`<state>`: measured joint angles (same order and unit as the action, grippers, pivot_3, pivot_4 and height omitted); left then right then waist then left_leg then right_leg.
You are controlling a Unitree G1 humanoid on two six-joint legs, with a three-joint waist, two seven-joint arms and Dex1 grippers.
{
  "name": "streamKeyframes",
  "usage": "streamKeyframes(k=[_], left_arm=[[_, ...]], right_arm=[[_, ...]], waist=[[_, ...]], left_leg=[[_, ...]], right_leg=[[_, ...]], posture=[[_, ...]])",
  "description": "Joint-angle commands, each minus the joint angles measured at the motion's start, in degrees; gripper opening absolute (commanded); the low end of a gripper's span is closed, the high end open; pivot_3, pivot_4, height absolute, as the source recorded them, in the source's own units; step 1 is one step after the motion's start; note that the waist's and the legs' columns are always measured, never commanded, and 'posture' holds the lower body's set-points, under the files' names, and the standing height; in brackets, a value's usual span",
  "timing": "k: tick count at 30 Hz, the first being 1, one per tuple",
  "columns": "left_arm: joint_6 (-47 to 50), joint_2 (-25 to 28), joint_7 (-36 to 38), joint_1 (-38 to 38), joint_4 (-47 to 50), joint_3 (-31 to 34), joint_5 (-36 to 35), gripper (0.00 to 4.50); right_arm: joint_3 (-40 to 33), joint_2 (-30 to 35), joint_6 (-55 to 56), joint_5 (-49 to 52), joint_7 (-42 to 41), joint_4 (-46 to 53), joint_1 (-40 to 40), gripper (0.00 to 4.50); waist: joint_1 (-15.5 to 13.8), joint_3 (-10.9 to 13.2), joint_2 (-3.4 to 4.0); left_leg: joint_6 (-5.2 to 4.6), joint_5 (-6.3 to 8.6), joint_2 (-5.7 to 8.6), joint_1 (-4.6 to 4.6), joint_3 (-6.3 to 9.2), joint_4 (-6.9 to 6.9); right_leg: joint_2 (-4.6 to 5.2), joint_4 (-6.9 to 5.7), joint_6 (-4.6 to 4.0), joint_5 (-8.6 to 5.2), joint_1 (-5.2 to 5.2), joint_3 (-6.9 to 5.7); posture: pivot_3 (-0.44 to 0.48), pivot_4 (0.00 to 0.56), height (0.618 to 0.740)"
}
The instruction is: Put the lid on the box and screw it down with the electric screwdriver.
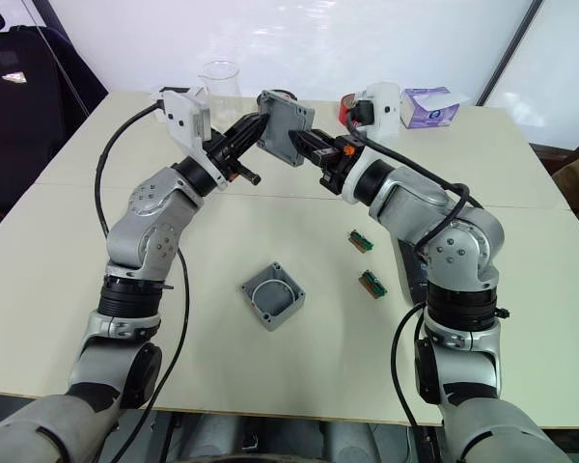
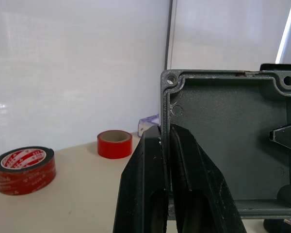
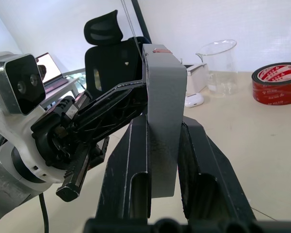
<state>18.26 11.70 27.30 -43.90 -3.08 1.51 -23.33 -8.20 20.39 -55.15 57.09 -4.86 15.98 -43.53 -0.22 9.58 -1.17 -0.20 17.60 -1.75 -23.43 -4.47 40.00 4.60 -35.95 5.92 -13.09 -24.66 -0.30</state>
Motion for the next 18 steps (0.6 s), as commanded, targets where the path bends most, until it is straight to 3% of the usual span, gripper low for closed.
streamKeyframes(k=[1, 2, 4, 8, 18], left_arm=[[-0.08, -0.13, 0.36, -1.47, 2.51, 1.18, -1.16, 0.0], [0.02, -0.18, 0.35, -1.57, 2.51, 1.22, -1.18, 0.0], [0.13, -0.2, 0.39, -1.65, 2.58, 1.24, -1.26, 0.0], [0.23, 0.03, 0.62, -1.53, 2.83, 1.25, -1.57, 0.0], [0.72, 0.3, 1.63, -0.84, 3.06, 1.09, -1.93, 0.0]], right_arm=[[-0.87, 0.0, -0.08, 0.8, -0.38, 3.31, -0.23, 0.19], [-0.82, 0.06, -0.02, 0.58, -0.45, 3.41, -0.05, 0.19], [-0.72, 0.22, -0.18, 0.77, -0.89, 3.75, 0.41, 1.23], [-0.86, 0.36, -0.62, 0.79, -1.03, 4.38, 0.88, 2.6], [-1.7, 0.39, -0.63, 1.9, -1.05, 6.41, 1.79, 2.6]], waist=[[0.0, 0.0, 0.0], [0.0, 0.0, 0.0], [0.02, 0.0, 0.0], [0.02, 0.0, 0.0], [0.01, 0.0, 0.0]], left_leg=[[0.0, 0.0, 0.0, 0.0, 0.0, 0.0], [0.0, 0.0, 0.0, 0.0, 0.0, 0.0], [0.0, 0.0, 0.0, 0.0, 0.0, -0.01], [-0.01, 0.0, -0.01, 0.0, 0.01, -0.01], [-0.02, 0.01, -0.01, 0.0, 0.01, -0.02]], right_leg=[[0.0, 0.0, 0.0, 0.0, 0.0, 0.0], [0.0, 0.0, 0.0, 0.0, 0.0, 0.0], [0.0, 0.01, 0.0, 0.0, 0.0, 0.0], [0.0, 0.02, 0.0, 0.0, 0.0, 0.0], [0.0, 0.04, 0.0, 0.0, 0.0, 0.0]], posture=[[0.0, 0.15, 0.74], [0.0, 0.15, 0.74], [0.0, 0.15, 0.74], [0.0, 0.15, 0.74], [0.0, 0.15, 0.74]])
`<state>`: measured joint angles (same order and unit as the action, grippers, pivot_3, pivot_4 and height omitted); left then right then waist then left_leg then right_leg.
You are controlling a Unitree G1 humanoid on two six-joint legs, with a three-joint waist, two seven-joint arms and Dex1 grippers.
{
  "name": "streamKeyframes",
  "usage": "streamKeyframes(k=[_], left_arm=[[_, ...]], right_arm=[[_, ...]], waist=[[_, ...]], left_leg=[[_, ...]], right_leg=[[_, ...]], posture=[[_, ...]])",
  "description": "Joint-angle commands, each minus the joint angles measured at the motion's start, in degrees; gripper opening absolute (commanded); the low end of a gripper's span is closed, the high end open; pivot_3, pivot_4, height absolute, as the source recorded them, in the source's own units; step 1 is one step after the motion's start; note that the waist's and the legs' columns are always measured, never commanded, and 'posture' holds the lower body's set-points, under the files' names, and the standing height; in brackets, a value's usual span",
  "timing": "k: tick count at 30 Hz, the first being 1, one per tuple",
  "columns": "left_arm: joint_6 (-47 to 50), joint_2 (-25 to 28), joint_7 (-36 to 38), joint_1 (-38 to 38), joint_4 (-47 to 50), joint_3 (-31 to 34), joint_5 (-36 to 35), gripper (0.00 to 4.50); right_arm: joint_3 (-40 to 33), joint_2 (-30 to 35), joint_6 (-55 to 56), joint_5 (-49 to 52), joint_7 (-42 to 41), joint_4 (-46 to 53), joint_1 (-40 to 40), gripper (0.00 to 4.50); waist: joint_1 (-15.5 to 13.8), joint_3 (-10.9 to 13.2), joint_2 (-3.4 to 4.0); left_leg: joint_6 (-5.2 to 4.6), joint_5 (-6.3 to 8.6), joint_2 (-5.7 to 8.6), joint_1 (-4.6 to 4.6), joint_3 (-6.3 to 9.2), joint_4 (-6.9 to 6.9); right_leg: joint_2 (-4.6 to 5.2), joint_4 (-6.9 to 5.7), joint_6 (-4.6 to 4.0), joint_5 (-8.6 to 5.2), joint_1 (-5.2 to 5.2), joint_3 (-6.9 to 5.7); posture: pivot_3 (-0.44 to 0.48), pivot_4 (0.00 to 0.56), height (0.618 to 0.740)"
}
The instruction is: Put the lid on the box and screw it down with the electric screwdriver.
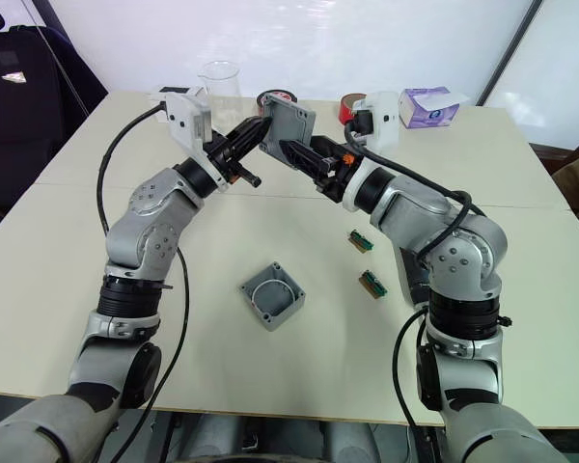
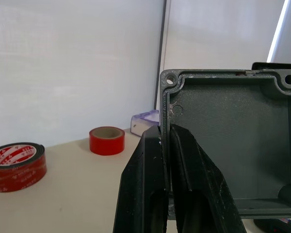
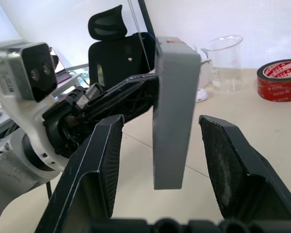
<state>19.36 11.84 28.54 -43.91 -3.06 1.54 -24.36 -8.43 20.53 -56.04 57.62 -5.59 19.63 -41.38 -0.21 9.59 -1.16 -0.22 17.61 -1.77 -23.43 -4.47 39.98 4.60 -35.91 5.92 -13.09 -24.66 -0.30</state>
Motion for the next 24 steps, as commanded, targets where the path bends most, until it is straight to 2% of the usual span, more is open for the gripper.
streamKeyframes(k=[1, 3, 6, 10, 20, 21, 22, 24], left_arm=[[-0.34, 0.12, 0.43, -0.9, 2.9, 1.06, -0.85, 0.0], [-0.44, 0.16, 0.57, -0.97, 2.54, 1.09, -0.75, 0.0], [-0.42, 0.34, 0.72, -0.96, 2.33, 1.28, -0.78, 0.0], [-0.35, 0.44, 0.85, -1.11, 2.12, 1.54, -0.81, 0.0], [1.78, 0.9, 1.58, -0.62, 3.31, 1.2, -1.45, 0.0], [2.13, 1.17, 1.61, -0.56, 3.38, 1.27, -1.36, 0.69], [2.25, 1.39, 1.45, -0.59, 3.3, 1.43, -1.13, 0.9], [2.36, 1.92, 1.73, -0.71, 3.18, 1.96, -1.43, 1.79]], right_arm=[[-1.52, 0.17, 0.19, 1.64, -0.23, 2.95, -0.34, 2.6], [-1.55, 0.12, 0.11, 1.88, -0.14, 3.16, -0.24, 2.6], [-1.57, 0.17, 0.01, 2.17, 0.18, 3.29, -0.1, 1.82], [-1.51, 0.05, -0.26, 2.48, 0.32, 3.56, 0.26, 0.17], [-1.14, -0.21, -0.13, 1.9, 0.27, 3.19, 0.31, 0.14], [-1.13, -0.19, -0.05, 1.77, 0.16, 3.08, 0.36, 0.14], [-1.12, -0.17, 0.03, 1.68, 0.04, 2.99, 0.44, 0.14], [-1.12, -0.11, 0.2, 1.47, -0.23, 2.9, 0.66, 0.14]], waist=[[0.0, 0.0, 0.0], [0.0, 0.0, 0.0], [-0.02, 0.0, 0.0], [-0.01, 0.01, 0.01], [0.01, 0.01, 0.01], [0.02, 0.01, 0.01], [0.04, 0.01, 0.01], [0.07, 0.01, 0.01]], left_leg=[[0.0, 0.0, 0.0, 0.0, 0.0, 0.0], [0.0, 0.0, 0.0, 0.0, 0.0, 0.0], [0.0, 0.0, 0.0, 0.0, 0.0, 0.0], [-0.01, 0.0, 0.0, 0.0, 0.0, 0.0], [-0.01, 0.01, -0.01, 0.0, 0.0, -0.01], [-0.01, 0.01, -0.01, 0.0, 0.0, -0.01], [-0.01, 0.01, -0.01, 0.0, 0.0, -0.01], [-0.02, 0.01, -0.01, 0.0, 0.01, -0.01]], right_leg=[[0.0, 0.0, 0.0, 0.0, 0.0, 0.0], [0.0, 0.0, 0.0, 0.0, 0.0, 0.0], [0.0, 0.0, 0.0, 0.0, 0.0, 0.0], [0.0, 0.02, 0.0, 0.0, 0.0, 0.0], [0.0, 0.03, 0.0, 0.0, 0.0, 0.0], [0.0, 0.03, 0.0, 0.0, 0.0, 0.0], [0.0, 0.03, 0.0, 0.0, 0.0, 0.0], [0.0, 0.03, 0.0, 0.0, 0.0, 0.0]], posture=[[0.0, 0.15, 0.74], [0.0, 0.15, 0.74], [0.0, 0.15, 0.74], [0.0, 0.15, 0.74], [0.0, 0.15, 0.74], [0.0, 0.15, 0.74], [0.0, 0.15, 0.74], [0.0, 0.15, 0.74]])
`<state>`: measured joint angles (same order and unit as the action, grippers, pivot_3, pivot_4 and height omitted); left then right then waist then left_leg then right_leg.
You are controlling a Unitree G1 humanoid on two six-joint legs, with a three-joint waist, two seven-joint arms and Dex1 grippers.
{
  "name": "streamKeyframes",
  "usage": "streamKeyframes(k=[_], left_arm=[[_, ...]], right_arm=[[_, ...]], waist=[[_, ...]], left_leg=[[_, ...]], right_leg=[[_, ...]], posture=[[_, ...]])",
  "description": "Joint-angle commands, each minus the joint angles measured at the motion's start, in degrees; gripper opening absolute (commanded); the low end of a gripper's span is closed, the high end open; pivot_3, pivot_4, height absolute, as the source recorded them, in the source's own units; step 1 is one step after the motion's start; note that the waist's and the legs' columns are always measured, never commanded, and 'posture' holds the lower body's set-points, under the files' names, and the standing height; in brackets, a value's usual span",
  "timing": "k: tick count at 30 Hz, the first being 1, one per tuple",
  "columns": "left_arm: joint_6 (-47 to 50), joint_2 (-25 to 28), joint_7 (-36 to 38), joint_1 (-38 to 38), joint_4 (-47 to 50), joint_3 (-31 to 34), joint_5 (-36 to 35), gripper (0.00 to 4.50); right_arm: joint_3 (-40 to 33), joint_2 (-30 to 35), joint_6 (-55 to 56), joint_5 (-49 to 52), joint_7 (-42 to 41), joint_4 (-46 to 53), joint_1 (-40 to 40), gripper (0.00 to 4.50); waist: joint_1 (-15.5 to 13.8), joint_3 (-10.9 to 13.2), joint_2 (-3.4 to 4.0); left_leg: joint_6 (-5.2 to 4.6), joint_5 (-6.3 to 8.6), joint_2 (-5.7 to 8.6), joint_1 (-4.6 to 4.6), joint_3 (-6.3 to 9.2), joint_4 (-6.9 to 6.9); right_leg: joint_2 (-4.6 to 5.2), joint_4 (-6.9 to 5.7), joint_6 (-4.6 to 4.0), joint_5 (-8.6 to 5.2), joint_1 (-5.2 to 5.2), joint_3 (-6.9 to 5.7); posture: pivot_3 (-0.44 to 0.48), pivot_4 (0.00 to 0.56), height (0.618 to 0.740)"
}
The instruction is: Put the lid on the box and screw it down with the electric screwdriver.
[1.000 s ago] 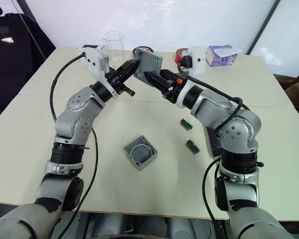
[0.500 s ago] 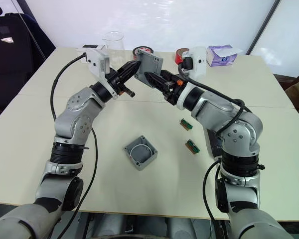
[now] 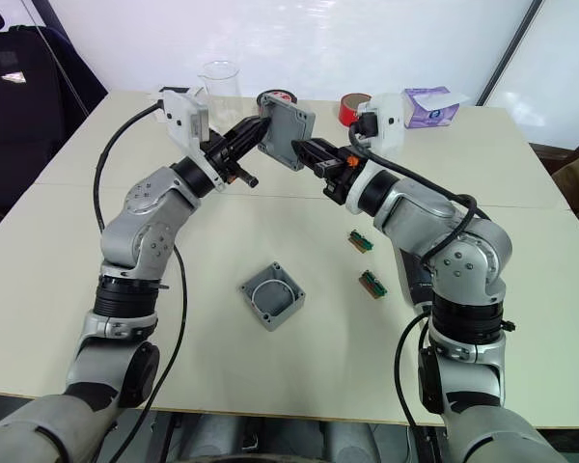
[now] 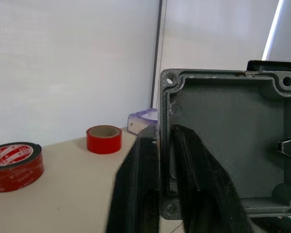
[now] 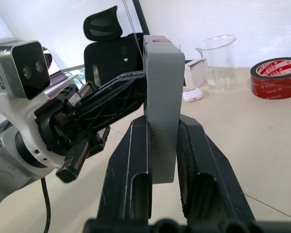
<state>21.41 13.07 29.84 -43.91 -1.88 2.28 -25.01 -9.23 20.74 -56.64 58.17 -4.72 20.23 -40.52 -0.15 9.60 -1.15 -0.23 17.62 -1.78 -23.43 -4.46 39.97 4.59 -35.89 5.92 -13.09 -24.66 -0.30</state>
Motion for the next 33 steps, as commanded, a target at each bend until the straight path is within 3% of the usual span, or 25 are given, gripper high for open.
streamKeyframes(k=[1, 4, 9, 12, 13, 14, 16, 22, 26, 33], left_arm=[[1.46, 1.17, 0.87, -0.62, 2.34, 1.51, -1.57, 2.24], [8.25, 2.61, 1.83, 0.31, 5.57, 3.37, -6.94, 3.37], [24.47, 9.81, 1.82, 3.87, 12.46, 11.97, -21.41, 3.37], [28.26, 14.49, 2.61, 4.31, 11.36, 13.99, -23.6, 3.37], [28.91, 16.53, 4.59, 4.68, 10.93, 13.05, -23.33, 3.37], [29.18, 18.07, 6.29, 4.97, 10.68, 11.95, -22.83, 2.86], [28.79, 20.06, 9.4, 5.1, 9.81, 9.45, -21.33, 2.28], [26.37, 20.89, 15.12, 4.05, 7.83, 2.4, -17.19, 0.07], [22.7, 22.15, 21.54, 3.95, 7.78, -4.87, -12.19, 0.07], [15.22, 24.22, 32.19, 3.95, 7.9, -12.83, -5.6, 0.07]], right_arm=[[-0.31, -0.32, 0.85, 0.81, -1.19, 2.28, -0.13, 0.14], [0.02, 0.0, 0.95, 0.16, -1.49, 2.6, 0.07, 0.14], [4.96, 7.61, 6.7, -11.67, -5.49, 9.55, 5.86, 0.14], [12.23, 15.53, 16.86, -24.79, -11.38, 16.05, 13.75, 0.14], [16.88, 19.83, 23.96, -33.79, -12.75, 18.14, 17.35, 0.14], [20.08, 22.74, 29.84, -41.1, -13.37, 19.58, 20.52, 0.14], [24.42, 26.11, 38.59, -52.65, -12.61, 21.93, 25.8, 0.14], [31.51, 29.0, 52.5, -79.53, -10.34, 23.69, 34.63, 0.14], [34.56, 26.95, 55.57, -92.14, -11.21, 23.52, 39.15, 0.14], [35.2, 21.46, 57.53, -102.94, -13.88, 21.36, 42.0, 0.14]], waist=[[0.02, 0.0, 0.0], [0.25, 0.01, 0.0], [1.02, 0.03, 0.02], [0.98, 0.03, 0.02], [0.93, 0.04, 0.01], [0.89, 0.04, 0.02], [0.82, 0.04, 0.01], [0.79, 0.06, -0.02], [0.78, 0.06, -0.02], [0.79, 0.05, -0.02]], left_leg=[[0.0, 0.0, 0.0, 0.0, 0.0, 0.0], [0.0, 0.0, -0.01, 0.0, 0.02, 0.0], [-0.06, 0.04, -0.06, -0.01, 0.16, -0.04], [-0.06, 0.04, -0.04, -0.01, 0.15, -0.09], [-0.06, 0.04, -0.04, 0.0, 0.15, -0.11], [-0.05, 0.04, -0.02, -0.01, 0.14, -0.11], [-0.04, 0.03, 0.03, 0.01, 0.09, -0.11], [0.14, -0.07, 0.04, 0.02, 0.03, -0.11], [0.52, -0.28, 0.04, 0.02, -0.02, -0.11], [0.51, -0.28, 0.02, 0.02, -0.03, -0.11]], right_leg=[[0.0, 0.0, 0.0, 0.0, 0.0, 0.0], [0.0, 0.0, 0.0, 0.0, 0.0, 0.0], [0.02, 0.08, 0.01, -0.01, -0.01, 0.01], [0.02, 0.11, 0.06, -0.04, -0.04, 0.02], [0.01, 0.12, 0.08, -0.06, -0.03, 0.01], [0.01, 0.14, 0.08, -0.06, -0.04, 0.01], [0.02, 0.15, 0.09, -0.08, -0.02, 0.01], [0.01, 0.43, 0.02, -0.12, 0.09, 0.02], [-0.03, 0.45, -0.09, -0.2, 0.09, 0.01], [-0.06, 0.44, -0.13, -0.22, 0.09, 0.02]], posture=[[0.0, 0.15, 0.74], [0.0, 0.15, 0.74], [0.0, 0.15, 0.74], [0.0, 0.15, 0.74], [0.0, 0.15, 0.74], [0.0, 0.15, 0.74], [0.0, 0.15, 0.74], [0.0, 0.15, 0.74], [0.0, 0.15, 0.74], [0.0, 0.15, 0.74]])
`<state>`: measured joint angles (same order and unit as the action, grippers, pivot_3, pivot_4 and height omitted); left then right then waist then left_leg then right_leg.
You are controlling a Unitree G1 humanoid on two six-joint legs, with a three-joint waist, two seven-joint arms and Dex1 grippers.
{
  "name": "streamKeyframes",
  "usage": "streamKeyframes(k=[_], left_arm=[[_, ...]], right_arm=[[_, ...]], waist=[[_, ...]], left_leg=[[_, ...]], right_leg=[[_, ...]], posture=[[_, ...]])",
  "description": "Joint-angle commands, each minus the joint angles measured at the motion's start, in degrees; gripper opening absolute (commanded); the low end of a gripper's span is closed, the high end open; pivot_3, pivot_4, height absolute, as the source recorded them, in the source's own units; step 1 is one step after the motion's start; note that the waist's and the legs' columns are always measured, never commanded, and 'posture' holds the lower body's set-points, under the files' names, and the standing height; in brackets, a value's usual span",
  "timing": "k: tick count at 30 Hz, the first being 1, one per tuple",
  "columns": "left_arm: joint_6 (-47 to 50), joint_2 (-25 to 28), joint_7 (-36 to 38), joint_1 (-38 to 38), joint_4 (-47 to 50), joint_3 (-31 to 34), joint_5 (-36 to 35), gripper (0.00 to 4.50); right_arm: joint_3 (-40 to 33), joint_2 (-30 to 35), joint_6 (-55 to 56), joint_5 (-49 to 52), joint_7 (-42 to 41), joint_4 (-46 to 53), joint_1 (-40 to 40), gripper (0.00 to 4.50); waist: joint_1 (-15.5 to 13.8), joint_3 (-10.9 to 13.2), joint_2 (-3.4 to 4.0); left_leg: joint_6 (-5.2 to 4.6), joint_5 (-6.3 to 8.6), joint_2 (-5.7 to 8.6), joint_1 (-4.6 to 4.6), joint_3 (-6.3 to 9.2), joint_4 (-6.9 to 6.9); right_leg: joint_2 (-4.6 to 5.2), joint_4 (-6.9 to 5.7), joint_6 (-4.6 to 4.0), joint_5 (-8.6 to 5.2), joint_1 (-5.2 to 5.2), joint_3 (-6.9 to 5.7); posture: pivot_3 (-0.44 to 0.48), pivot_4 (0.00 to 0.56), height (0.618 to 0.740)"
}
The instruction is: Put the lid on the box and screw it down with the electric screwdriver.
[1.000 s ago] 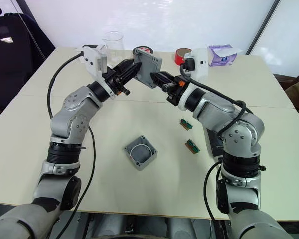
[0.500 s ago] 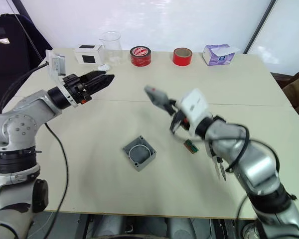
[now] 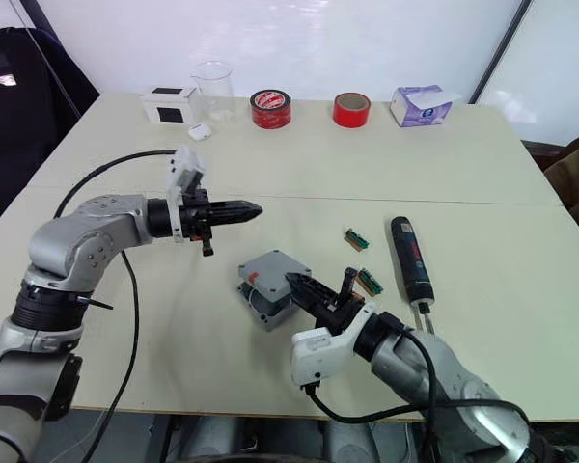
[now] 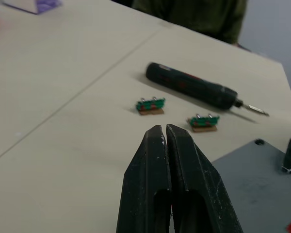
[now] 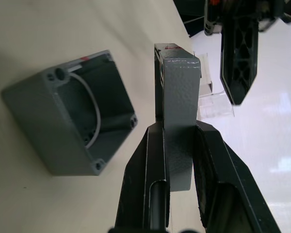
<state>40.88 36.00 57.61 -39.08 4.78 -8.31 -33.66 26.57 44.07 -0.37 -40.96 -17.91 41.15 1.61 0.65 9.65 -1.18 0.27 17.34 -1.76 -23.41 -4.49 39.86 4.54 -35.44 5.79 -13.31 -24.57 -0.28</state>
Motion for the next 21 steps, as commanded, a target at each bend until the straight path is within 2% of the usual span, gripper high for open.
streamKeyframes(k=[1, 6, 21], left_arm=[[-4.85, 1.63, 5.63, -0.7, 1.31, -2.91, 3.57, 0.07], [-9.57, 3.32, 10.5, 0.36, 1.2, -5.95, 7.76, 0.07], [-13.78, 3.42, 13.82, 3.92, 1.73, -7.08, 12.97, 0.07]], right_arm=[[-0.58, -2.63, 1.41, -4.79, -1.09, 0.1, -0.04, 0.14], [-0.21, -6.42, 1.62, -8.62, -3.83, -1.66, 0.57, 0.14], [-2.03, -10.61, 5.79, -12.33, -7.09, -2.81, 1.47, 0.14]], waist=[[-0.04, 0.0, 0.0], [-0.04, 0.0, 0.0], [-0.09, 0.0, 0.0]], left_leg=[[-0.02, 0.01, 0.0, 0.0, 0.0, 0.0], [-0.32, 0.18, 0.0, 0.0, 0.01, 0.01], [-0.37, 0.21, 0.0, 0.02, 0.01, 0.06]], right_leg=[[0.0, 0.0, 0.0, 0.0, 0.0, 0.0], [0.0, -0.01, 0.0, 0.0, 0.0, 0.0], [0.0, -0.05, 0.0, 0.0, 0.05, 0.0]], posture=[[0.0, 0.15, 0.74], [0.0, 0.15, 0.74], [0.0, 0.15, 0.74]])
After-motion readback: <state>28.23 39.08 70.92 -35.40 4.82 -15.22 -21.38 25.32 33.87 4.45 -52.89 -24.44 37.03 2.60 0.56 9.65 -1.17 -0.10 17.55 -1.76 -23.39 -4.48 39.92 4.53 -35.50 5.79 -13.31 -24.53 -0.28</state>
